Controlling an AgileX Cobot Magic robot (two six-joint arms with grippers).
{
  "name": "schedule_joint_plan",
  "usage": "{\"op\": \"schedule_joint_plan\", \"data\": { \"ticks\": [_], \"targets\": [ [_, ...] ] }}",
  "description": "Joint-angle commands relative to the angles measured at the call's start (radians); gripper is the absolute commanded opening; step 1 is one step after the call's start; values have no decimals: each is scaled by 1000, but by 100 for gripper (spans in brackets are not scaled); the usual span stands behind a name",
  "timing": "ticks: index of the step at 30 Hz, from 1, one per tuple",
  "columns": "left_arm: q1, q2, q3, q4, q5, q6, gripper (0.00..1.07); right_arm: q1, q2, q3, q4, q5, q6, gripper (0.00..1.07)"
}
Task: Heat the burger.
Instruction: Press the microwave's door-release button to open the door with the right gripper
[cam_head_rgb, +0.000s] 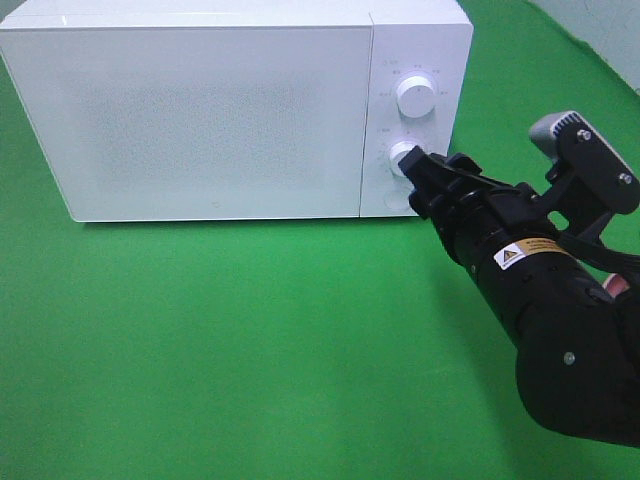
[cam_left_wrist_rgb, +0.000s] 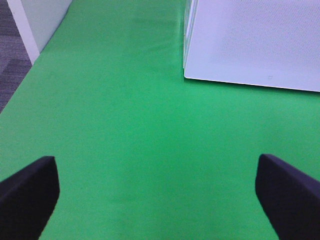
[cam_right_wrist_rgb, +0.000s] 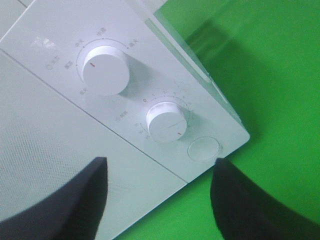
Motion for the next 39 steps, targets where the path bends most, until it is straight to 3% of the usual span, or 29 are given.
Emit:
{"op": "schedule_joint_plan", "data": {
  "ticks": [1, 4, 6, 7, 8, 15, 18, 27, 32, 39],
  "targets": [
    [3, -4, 3, -1, -10, 0, 100, 4, 2, -10, -11, 36, 254, 47],
    [3, -4, 3, -1, -10, 0, 100, 4, 2, -10, -14, 50, 335, 40],
    [3, -4, 3, -1, -10, 0, 100, 4, 2, -10, -14, 55, 461, 25],
    [3, -4, 3, -1, -10, 0, 100, 4, 2, -10, -14, 55, 461, 25],
    [3, -4, 3, -1, -10, 0, 100, 4, 2, -10, -14, 65, 496, 17],
    [3, -4, 3, -1, -10, 0, 100, 0, 2, -10, -14, 140, 576, 0],
    [3, -4, 3, -1, -10, 0, 100, -2, 2, -10, -14, 137, 578, 0],
    [3, -4, 3, -1, -10, 0, 100, -118, 2, -14, -75, 210, 644, 0],
    [3, -4, 3, -1, -10, 0, 100, -167, 59, -68, -169, 237, 723, 0],
    [3, -4, 3, -1, -10, 0, 100, -174, 150, -130, -199, 262, 826, 0]
  ]
}}
